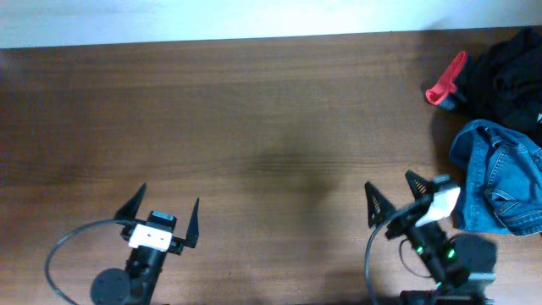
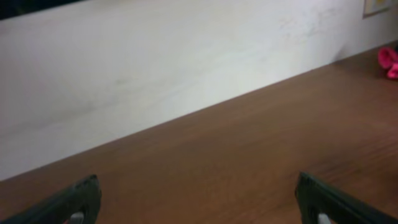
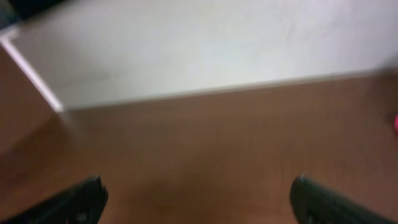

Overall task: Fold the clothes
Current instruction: 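Reach the right gripper to the blue jeans in the pile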

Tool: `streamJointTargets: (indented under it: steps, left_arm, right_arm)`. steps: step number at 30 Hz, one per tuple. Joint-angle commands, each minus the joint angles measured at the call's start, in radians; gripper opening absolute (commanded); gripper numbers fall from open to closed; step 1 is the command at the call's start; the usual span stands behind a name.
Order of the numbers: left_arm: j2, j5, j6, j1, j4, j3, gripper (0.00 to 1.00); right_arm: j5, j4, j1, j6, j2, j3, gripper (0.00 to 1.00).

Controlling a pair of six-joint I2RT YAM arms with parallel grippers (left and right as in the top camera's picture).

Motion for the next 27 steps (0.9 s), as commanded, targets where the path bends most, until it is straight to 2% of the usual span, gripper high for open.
streamJointTargets:
  steps: [1,4,10,14,16,17,18,19,20,22,23,27]
  left_arm:
    - [0.166,-0.018,-0.045,-0.005,-0.073,0.216,0.99]
    - [0.338,-0.027,-0.045,-0.005,-0.137,0.369,0.99]
    - [0.725,-0.003,-0.045,-0.005,-0.384,0.715,0.99]
    - [0.999,0.015,-0.045,-0.005,-0.587,0.971,0.99]
    - [1.094,0.015,-0.045,-0.005,-0.650,1.051,0.99]
    - [1.161,0.015,-0.045,-0.005,-0.692,1.102,0.99]
    - [1.205,0.015,-0.045,-0.005,-0.713,1.124,0.99]
    - [1.243,0.015,-0.045,-0.005,-0.720,1.130,0.99]
    - [1.260,0.015,-0.045,-0.005,-0.723,1.130,0.99]
    - [1.308,0.015,-0.045,-0.005,-0.731,1.130,0.99]
    - [1.341,0.015,-0.045,-0.005,-0.735,1.130,0.99]
    - [1.423,0.015,-0.045,-0.005,-0.736,1.130,1.00]
  right_arm:
    - [0.048,-0.155,0.006,-0.043,0.264,0.277,0.98]
    - [0.051,-0.390,0.006,-0.149,0.507,0.549,0.99]
    - [0.007,-0.770,0.006,-0.154,0.874,0.983,0.99]
    - [-0.009,-0.912,0.006,-0.159,1.033,1.107,0.99]
    - [-0.001,-0.932,0.004,-0.154,1.073,1.136,0.85]
    - [0.050,-0.937,-0.002,-0.102,1.083,1.144,0.83]
    - [0.151,-0.949,-0.017,-0.010,1.085,1.148,0.87]
    - [0.295,-0.974,-0.046,0.109,1.082,1.149,0.95]
    - [0.346,-0.987,-0.062,0.148,1.080,1.149,0.98]
    - [0.500,-1.039,-0.151,0.248,1.080,1.149,0.99]
    - [0.552,-1.064,-0.241,0.289,1.083,1.149,0.99]
    - [0.563,-1.069,-0.570,0.372,1.111,1.149,0.99]
